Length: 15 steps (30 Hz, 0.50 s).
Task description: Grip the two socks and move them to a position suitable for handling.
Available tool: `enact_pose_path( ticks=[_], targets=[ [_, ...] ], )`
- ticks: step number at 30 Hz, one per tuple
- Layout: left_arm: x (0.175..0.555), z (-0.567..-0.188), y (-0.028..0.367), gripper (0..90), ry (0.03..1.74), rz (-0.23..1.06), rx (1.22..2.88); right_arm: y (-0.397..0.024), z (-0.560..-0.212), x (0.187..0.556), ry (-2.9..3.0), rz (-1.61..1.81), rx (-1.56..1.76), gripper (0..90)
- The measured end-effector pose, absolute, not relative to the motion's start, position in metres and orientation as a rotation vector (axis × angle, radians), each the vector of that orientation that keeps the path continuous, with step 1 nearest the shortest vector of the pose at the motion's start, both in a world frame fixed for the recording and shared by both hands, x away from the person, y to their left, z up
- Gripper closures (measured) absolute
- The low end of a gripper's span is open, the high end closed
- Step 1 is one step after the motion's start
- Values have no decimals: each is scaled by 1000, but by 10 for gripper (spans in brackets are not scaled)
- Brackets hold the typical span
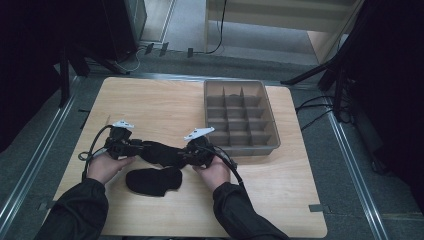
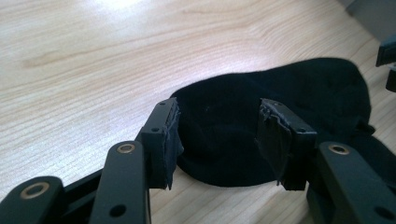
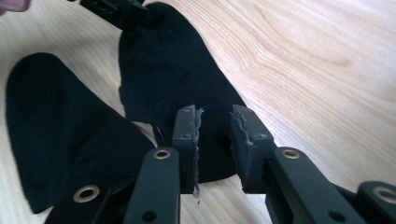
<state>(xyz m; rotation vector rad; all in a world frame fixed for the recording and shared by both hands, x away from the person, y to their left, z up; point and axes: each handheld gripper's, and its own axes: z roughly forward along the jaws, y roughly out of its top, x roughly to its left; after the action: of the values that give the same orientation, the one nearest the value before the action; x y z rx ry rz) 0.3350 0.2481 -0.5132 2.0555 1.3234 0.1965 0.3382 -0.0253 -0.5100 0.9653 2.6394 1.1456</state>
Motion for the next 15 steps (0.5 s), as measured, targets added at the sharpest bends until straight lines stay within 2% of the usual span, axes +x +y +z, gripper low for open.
enact_pose_path(
  ticks=[9,15],
  targets=[
    [333,-524,243,478,1313,191,2095,-16,-524,336,2611,1126,991,669],
    [332,-529,241,480,1296,196,2123,-9,-533,335,2608,1079,994,673]
  ],
)
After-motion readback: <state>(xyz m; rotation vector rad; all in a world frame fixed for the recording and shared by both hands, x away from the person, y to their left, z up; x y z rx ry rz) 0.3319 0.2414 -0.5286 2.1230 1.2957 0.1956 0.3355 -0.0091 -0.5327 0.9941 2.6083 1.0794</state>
